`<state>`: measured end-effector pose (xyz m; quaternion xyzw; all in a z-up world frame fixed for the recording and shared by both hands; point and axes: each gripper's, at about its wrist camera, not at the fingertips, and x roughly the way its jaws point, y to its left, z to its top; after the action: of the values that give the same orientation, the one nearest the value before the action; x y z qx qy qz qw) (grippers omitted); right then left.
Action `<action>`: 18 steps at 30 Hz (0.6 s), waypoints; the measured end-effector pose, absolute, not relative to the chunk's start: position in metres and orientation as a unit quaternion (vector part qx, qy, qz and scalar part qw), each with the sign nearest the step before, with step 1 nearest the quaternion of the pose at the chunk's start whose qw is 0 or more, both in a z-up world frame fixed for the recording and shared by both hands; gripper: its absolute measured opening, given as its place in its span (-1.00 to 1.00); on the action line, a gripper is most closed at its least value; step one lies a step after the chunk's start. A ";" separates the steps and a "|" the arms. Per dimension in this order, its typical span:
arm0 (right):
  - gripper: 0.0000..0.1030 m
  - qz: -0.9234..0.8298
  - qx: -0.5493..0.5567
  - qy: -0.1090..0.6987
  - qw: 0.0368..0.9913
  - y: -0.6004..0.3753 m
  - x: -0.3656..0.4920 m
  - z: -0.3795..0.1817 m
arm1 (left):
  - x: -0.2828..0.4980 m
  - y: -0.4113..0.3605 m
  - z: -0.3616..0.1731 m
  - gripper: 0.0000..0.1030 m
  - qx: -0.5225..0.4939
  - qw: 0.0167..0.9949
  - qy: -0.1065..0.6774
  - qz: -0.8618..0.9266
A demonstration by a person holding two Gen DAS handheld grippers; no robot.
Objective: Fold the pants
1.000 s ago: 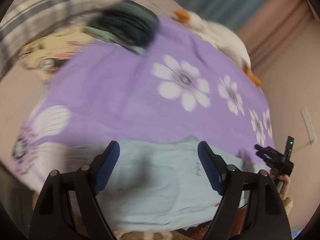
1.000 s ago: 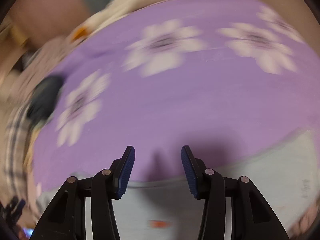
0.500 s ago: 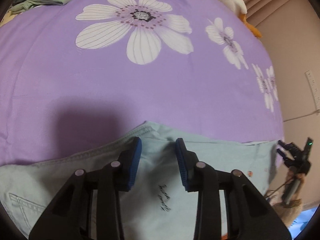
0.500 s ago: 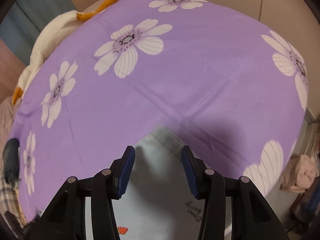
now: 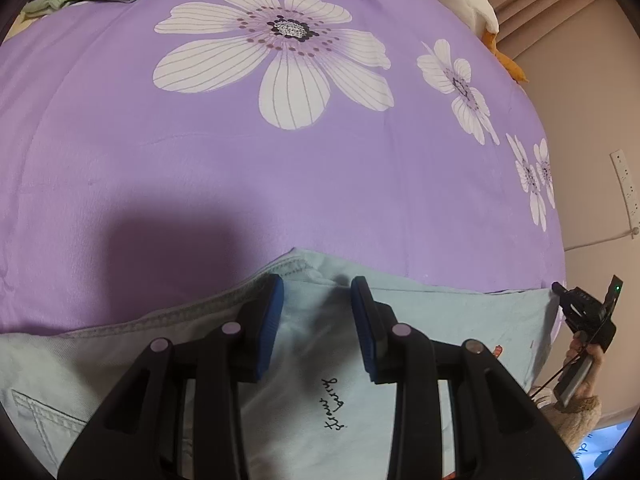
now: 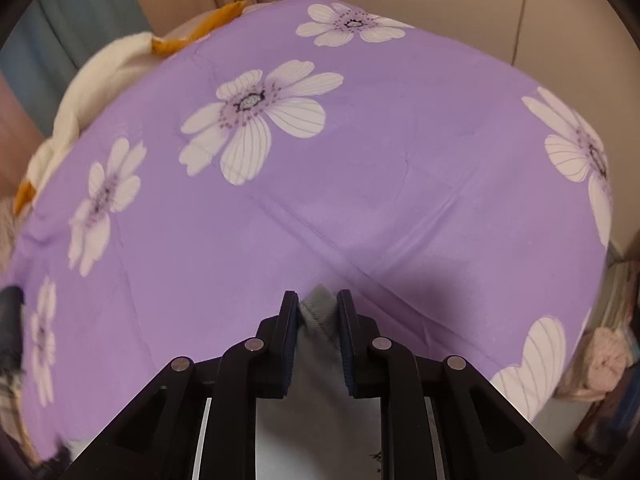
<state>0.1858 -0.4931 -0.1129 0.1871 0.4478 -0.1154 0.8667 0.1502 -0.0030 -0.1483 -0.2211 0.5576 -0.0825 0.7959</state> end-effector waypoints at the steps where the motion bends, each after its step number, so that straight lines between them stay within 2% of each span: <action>1: -0.64 -0.118 0.189 0.452 0.864 -0.495 0.189 -0.116 | 0.150 -0.004 -0.149 -0.35 -0.220 0.797 0.557 -0.081; 5: -0.65 -0.126 0.184 0.471 0.854 -0.497 0.199 -0.139 | 0.150 -0.005 -0.149 -0.31 -0.213 0.800 0.555 -0.080; 10: -0.60 -0.130 0.167 0.468 0.858 -0.493 0.199 -0.135 | 0.143 -0.007 -0.142 -0.25 -0.207 0.803 0.554 -0.074; 12: -0.29 -0.122 0.177 0.466 0.858 -0.496 0.190 -0.127 | 0.136 -0.007 -0.134 -0.11 -0.209 0.805 0.550 -0.080; 14: 0.00 -0.112 0.191 0.451 0.865 -0.503 0.171 -0.114 | 0.122 -0.008 -0.122 0.21 -0.218 0.807 0.540 -0.100; 18: 0.03 -0.121 0.210 0.439 0.865 -0.520 0.131 -0.103 | 0.089 -0.016 -0.111 0.27 -0.221 0.803 0.537 -0.131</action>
<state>0.1313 -0.5204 -0.1029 0.2101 0.4393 -0.1213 0.8649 0.0895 -0.0155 -0.1107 -0.2207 0.5374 -0.1306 0.8034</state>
